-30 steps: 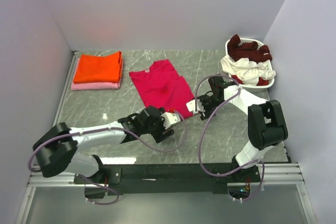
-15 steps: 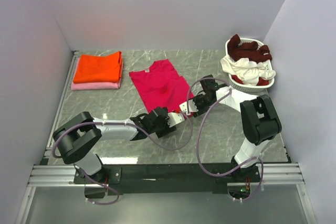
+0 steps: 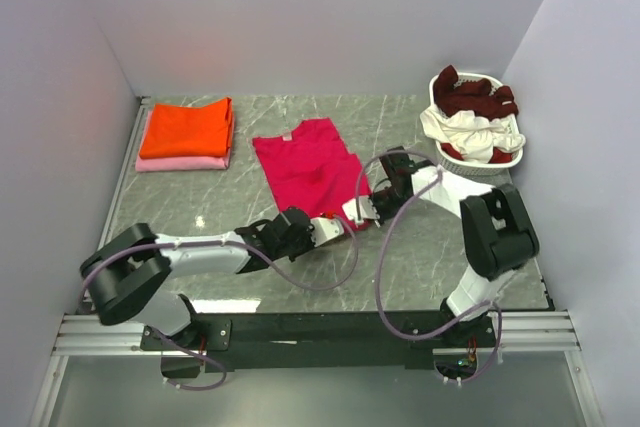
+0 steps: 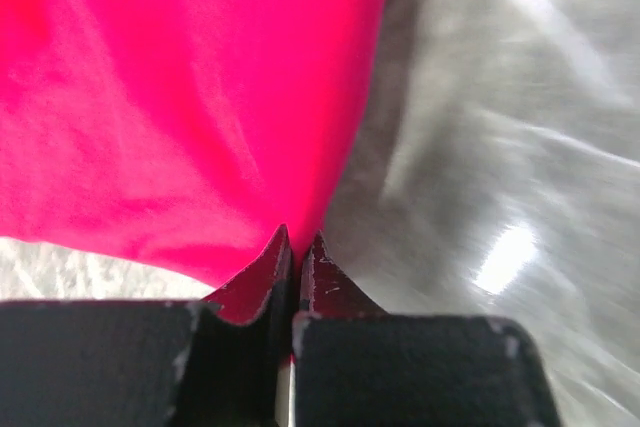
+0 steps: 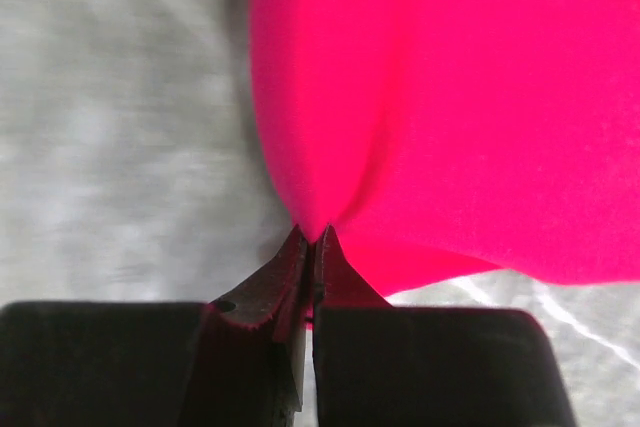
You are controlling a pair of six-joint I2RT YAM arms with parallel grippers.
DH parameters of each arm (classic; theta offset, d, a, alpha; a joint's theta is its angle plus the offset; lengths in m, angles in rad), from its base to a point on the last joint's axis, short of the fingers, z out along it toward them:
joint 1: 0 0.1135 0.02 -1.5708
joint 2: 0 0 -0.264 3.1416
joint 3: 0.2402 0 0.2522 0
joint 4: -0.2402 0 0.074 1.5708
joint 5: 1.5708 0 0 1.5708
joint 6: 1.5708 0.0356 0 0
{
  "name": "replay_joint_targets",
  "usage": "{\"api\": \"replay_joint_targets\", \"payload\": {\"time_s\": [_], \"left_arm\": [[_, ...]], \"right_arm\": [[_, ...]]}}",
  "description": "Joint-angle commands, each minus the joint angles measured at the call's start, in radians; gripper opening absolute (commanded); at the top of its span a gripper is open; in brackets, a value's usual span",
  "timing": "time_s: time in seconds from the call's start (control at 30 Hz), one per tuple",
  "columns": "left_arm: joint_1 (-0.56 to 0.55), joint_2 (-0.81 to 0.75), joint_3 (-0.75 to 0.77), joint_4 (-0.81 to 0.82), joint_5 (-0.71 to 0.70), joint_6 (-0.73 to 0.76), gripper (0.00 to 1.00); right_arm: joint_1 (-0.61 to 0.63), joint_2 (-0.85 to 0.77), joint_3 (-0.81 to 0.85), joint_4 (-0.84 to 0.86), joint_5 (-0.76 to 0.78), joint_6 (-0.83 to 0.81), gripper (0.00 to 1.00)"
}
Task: Fold and stack the t-shirts
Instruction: Fold the tshirt
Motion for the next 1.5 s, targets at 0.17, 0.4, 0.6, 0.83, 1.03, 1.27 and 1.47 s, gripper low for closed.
{"api": "replay_joint_targets", "payload": {"time_s": [0.17, 0.4, 0.6, 0.83, 1.03, 1.27, 1.47], "left_arm": [[-0.065, -0.160, 0.023, -0.261, 0.393, -0.013, 0.01], [-0.160, -0.188, 0.069, -0.347, 0.420, 0.017, 0.01], [-0.053, -0.255, 0.123, -0.324, 0.381, 0.100, 0.00], [0.272, -0.150, 0.253, -0.252, 0.501, 0.232, 0.00], [0.447, 0.082, 0.443, -0.220, 0.541, 0.251, 0.00], [0.550, 0.294, 0.617, -0.212, 0.524, 0.209, 0.00], [0.575, 0.392, 0.686, -0.194, 0.513, 0.169, 0.01]], "right_arm": [[0.006, -0.393, -0.284, -0.320, -0.045, 0.028, 0.00], [0.012, -0.652, -0.316, -0.440, -0.088, 0.221, 0.00], [-0.003, -0.536, -0.067, -0.401, -0.074, 0.395, 0.00], [-0.060, -0.212, 0.329, -0.377, -0.085, 0.530, 0.00], [-0.078, 0.118, 0.684, -0.358, -0.070, 0.689, 0.00], [-0.077, 0.358, 0.891, -0.256, -0.013, 0.827, 0.00], [-0.077, 0.432, 0.945, -0.174, 0.064, 0.918, 0.00]]}}
